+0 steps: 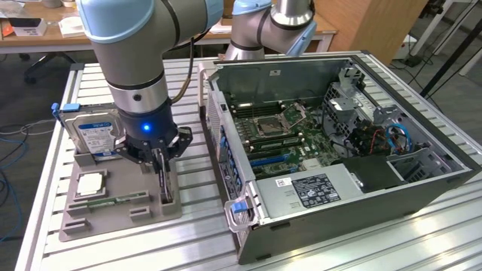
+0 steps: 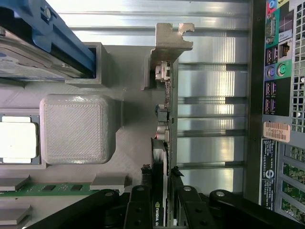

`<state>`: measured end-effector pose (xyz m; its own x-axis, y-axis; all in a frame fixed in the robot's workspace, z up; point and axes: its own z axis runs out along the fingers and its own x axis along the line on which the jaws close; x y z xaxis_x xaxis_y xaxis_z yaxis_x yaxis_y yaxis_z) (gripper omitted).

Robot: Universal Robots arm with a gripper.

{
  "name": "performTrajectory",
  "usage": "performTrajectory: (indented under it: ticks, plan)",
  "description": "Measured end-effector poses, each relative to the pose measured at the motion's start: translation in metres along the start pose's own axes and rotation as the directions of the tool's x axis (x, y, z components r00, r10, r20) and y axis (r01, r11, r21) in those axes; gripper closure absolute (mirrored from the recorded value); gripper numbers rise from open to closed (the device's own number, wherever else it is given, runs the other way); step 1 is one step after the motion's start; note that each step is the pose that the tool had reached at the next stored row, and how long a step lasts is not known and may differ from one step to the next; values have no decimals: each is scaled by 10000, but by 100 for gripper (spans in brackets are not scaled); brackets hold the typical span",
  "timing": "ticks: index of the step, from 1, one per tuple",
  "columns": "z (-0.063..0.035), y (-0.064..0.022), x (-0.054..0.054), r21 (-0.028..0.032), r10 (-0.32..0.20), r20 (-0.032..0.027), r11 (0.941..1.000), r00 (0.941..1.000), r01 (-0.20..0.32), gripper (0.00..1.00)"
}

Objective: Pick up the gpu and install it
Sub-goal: 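Pick up the gpu and move the gpu toward the slot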

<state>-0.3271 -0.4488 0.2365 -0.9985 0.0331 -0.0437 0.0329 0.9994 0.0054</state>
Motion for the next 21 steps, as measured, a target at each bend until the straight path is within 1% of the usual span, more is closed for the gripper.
performTrajectory:
  ticks: [21]
  plan:
    - [0,0,0,0,0,0,10000,10000,0,74]
